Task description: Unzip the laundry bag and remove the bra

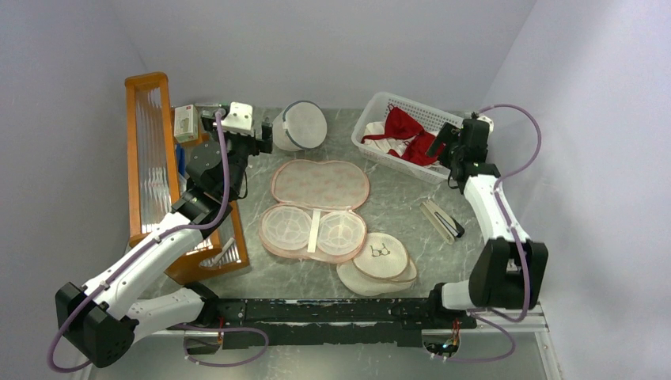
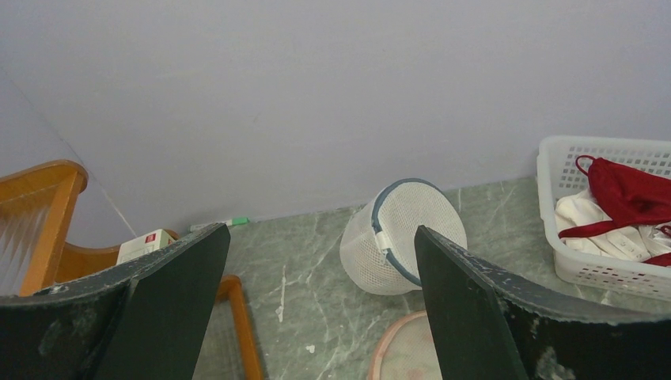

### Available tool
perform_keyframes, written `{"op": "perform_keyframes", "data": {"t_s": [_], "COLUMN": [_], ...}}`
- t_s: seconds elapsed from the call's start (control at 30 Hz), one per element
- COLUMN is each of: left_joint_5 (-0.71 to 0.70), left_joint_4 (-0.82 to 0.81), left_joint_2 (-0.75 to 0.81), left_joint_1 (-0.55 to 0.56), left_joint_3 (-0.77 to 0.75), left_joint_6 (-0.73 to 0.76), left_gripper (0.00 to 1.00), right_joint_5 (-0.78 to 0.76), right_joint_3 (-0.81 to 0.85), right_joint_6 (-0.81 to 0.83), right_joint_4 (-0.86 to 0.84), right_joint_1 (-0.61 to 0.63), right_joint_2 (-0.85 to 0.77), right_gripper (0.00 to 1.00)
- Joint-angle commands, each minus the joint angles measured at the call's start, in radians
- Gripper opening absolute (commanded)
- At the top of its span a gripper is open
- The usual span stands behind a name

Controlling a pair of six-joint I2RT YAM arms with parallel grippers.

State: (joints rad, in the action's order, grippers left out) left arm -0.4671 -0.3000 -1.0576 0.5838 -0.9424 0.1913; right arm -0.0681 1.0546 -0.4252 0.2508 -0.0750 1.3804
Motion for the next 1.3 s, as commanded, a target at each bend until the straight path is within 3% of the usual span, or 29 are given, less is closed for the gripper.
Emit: {"op": "perform_keyframes", "data": {"t_s": [0.0, 0.33, 0.6, 0.87, 1.07, 1.17, 1.27], "left_joint_5": [0.005, 0.002, -0.006, -0.077, -0.075, -0.069, -0.074], "left_joint_4": [0.013, 0.02, 0.018, -0.015, -0.005, -0.006, -0.013], "left_joint_2": [-0.018, -0.027, -0.031, -0.038, -0.054, -0.059, -0.063], "left_joint_1": [-0.003, 0.014, 0.045, 0.144, 0.154, 0.154, 0.153], "left_joint_3": [-0.046, -0.051, -0.05, -0.032, -0.04, -0.039, -0.039], "left_joint_6": [-0.019, -0.017, -0.01, 0.076, 0.074, 0.076, 0.094], "left_gripper": [0.99, 0.99, 0.99, 0.99, 0.99, 0.99, 0.99], "right_joint_5": [0.047, -0.064, 0.067, 0.025, -0.136, -0.065, -0.007], "right_joint_3": [-0.03, -0.048, -0.207, -0.296, -0.297, -0.356, -0.331], "right_joint_6": [0.024, 0.031, 0.006, -0.025, 0.006, -0.033, -0.045], "right_joint_4": [-0.042, -0.027, -0.137, -0.247, -0.321, -0.408, -0.393], "right_joint_1": [0.071, 0.532, 0.838, 0.845, 0.832, 0.73, 0.633], "right_joint_2": [-0.079, -0.109, -0.023, -0.026, -0.061, -0.093, -0.058], "right_gripper": [0.85, 0.88, 0.89, 0.9, 0.93, 0.92, 0.9]}}
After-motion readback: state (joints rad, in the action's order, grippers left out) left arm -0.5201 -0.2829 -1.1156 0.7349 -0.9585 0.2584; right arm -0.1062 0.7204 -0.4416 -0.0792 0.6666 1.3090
